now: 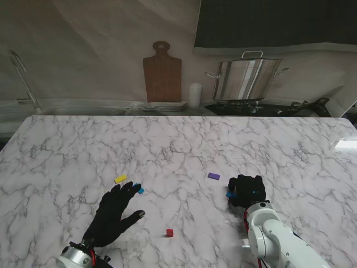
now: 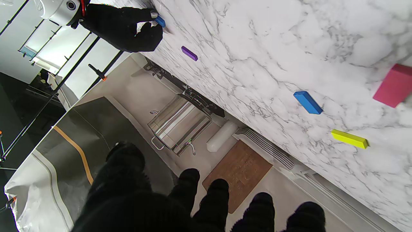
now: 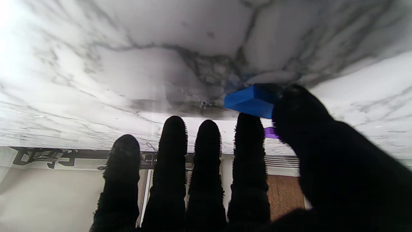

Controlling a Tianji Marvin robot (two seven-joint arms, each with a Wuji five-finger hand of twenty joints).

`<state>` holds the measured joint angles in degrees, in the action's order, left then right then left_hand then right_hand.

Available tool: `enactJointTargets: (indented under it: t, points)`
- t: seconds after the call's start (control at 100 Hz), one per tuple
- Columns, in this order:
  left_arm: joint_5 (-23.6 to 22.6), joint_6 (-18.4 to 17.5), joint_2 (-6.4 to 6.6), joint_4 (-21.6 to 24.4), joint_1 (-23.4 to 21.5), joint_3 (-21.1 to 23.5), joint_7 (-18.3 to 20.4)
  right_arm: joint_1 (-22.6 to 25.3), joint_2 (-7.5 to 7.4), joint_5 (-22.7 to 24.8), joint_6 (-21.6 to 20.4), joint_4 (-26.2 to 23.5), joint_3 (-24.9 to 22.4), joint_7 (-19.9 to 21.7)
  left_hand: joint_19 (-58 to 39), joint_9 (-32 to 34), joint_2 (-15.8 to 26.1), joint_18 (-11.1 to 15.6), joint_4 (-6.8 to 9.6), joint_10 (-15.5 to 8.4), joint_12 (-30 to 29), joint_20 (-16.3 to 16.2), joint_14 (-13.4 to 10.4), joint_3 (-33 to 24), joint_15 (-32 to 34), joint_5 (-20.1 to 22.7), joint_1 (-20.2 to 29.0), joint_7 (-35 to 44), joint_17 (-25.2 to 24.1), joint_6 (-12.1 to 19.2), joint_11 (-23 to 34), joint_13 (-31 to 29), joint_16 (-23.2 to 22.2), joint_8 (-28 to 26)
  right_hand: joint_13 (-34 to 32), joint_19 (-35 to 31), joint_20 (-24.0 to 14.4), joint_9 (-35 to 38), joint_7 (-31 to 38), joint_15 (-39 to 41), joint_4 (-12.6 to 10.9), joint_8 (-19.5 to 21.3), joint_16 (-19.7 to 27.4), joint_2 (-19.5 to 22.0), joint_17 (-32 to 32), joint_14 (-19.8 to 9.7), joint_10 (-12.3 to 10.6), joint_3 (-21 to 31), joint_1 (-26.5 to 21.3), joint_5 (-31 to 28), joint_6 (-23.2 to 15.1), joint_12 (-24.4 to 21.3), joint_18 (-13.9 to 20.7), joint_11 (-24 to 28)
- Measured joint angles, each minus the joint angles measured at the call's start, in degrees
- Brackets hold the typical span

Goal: Arrange dominoes in a row

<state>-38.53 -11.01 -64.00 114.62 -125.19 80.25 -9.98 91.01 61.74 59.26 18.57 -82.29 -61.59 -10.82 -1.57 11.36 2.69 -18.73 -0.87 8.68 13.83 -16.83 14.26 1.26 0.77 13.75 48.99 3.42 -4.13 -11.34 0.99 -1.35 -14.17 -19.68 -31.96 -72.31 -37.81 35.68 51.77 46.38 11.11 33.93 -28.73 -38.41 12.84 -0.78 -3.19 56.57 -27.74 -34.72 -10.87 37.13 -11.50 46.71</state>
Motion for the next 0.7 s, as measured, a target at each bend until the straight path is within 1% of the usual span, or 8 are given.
enactJointTargets:
  t: [0.06,0.16,0.2,0.24,0.37,0.42,0.61,0.7]
  points:
    - [0.00,0.00,-0.01,0.00,0.00,0.03,0.00,0.00,0.03,-0.06,-0.10,0.02,0.00,-0.15,0.00,0.00,0.00,0.00,0.00,0.00,0.00,0.00,0.00,0.00,0.00,0.00,0.00,0.00,0.00,0.00,0.00,0.00,0.00,0.00,0.00,0.00,-0.01,0.00,0.72,0.03,0.87,-0.88,0.00,-0.05,0.01,0.00,-0.35,0.00,-0.79,-0.06,-0.68,0.01,0.00,0.10]
    - [0.00,0.02,-0.01,0.00,0.00,0.07,0.00,0.01,0.08,-0.18,-0.58,0.02,0.00,-0.41,0.00,0.00,0.00,0.00,0.00,0.00,0.00,0.00,0.00,0.00,0.00,0.00,0.00,0.00,0.00,-0.01,0.00,0.00,0.00,0.00,-0.01,0.00,-0.01,0.00,1.43,0.03,1.08,-2.21,0.00,-1.12,0.01,0.00,-0.43,0.81,-2.21,-0.10,-2.73,0.02,0.00,0.12]
    - [0.00,0.02,-0.01,0.01,0.00,0.08,0.00,0.02,0.10,-0.22,-0.83,0.03,0.00,-0.54,0.00,0.00,0.00,0.00,0.00,0.00,0.00,0.00,0.00,0.00,0.00,0.00,0.00,0.00,0.00,-0.01,0.00,0.00,0.00,0.00,-0.01,0.00,-0.01,0.00,1.43,0.03,0.82,-2.75,0.00,-1.26,0.01,0.00,-0.48,2.47,-4.91,-0.04,-2.94,0.07,0.00,0.13]
    - [0.00,0.03,-0.01,0.01,0.00,0.10,0.00,0.04,0.11,-0.22,-1.00,0.13,-0.02,-0.71,0.00,0.00,0.00,0.00,0.00,0.00,0.00,0.00,0.00,0.00,0.00,0.00,0.00,0.00,0.00,-0.01,0.00,0.00,0.00,0.00,-0.01,-0.01,-0.01,0.00,1.43,0.03,0.64,-3.03,0.00,-1.52,0.01,0.00,-0.48,3.48,-5.69,-0.02,-3.46,0.13,0.00,0.13]
    - [-0.03,0.03,-0.01,0.02,-0.01,0.18,0.00,0.19,0.11,-0.12,-1.34,0.21,-0.17,-0.89,0.00,0.00,0.00,0.00,0.00,0.00,0.00,-0.01,0.00,0.00,0.00,0.00,0.00,0.00,0.00,-0.01,0.00,0.00,0.00,0.00,-0.01,-0.01,-0.01,0.00,-1.50,0.03,-0.50,-3.79,0.00,-1.66,0.01,-0.04,-0.49,4.89,-5.69,0.00,-3.46,0.62,0.00,0.15]
    - [-0.03,0.03,-0.01,0.03,-0.01,0.20,0.00,0.28,0.11,-0.01,-1.37,0.14,-0.22,-0.87,0.00,0.00,0.00,0.00,0.00,0.00,0.00,-0.01,0.00,0.00,0.00,0.00,0.00,0.00,0.00,-0.01,0.00,0.00,0.00,0.00,-0.01,-0.01,-0.01,0.00,-2.12,0.03,-1.26,-4.27,0.00,-1.66,0.01,-0.04,-0.49,4.89,-5.69,0.00,-3.46,0.62,0.00,0.15]
    - [-0.04,0.01,-0.01,0.04,0.00,0.30,0.00,0.37,0.00,0.27,-1.50,-0.17,-0.29,-0.33,0.00,0.00,0.00,0.00,0.00,0.00,0.00,-0.01,0.00,0.00,0.00,0.00,0.00,0.00,0.00,-0.01,0.00,0.00,0.00,0.00,-0.01,-0.01,-0.01,0.00,-2.48,0.03,-1.30,-4.51,0.00,-1.79,0.01,-0.04,-0.49,4.65,-5.69,-0.23,-3.52,0.62,0.00,0.15]
    - [-0.04,0.02,-0.01,0.05,0.00,0.35,0.01,0.31,-0.01,0.22,-1.63,-0.17,-0.26,-0.30,0.00,0.00,0.00,0.00,0.00,0.00,0.00,-0.01,0.00,0.00,0.00,0.00,0.00,0.00,0.00,-0.02,0.00,0.00,0.00,0.00,-0.01,-0.01,-0.01,0.00,-0.62,0.03,-1.13,-4.56,0.00,-2.31,0.01,-0.04,-0.49,4.86,-5.69,-1.65,-4.19,0.62,0.00,0.15]
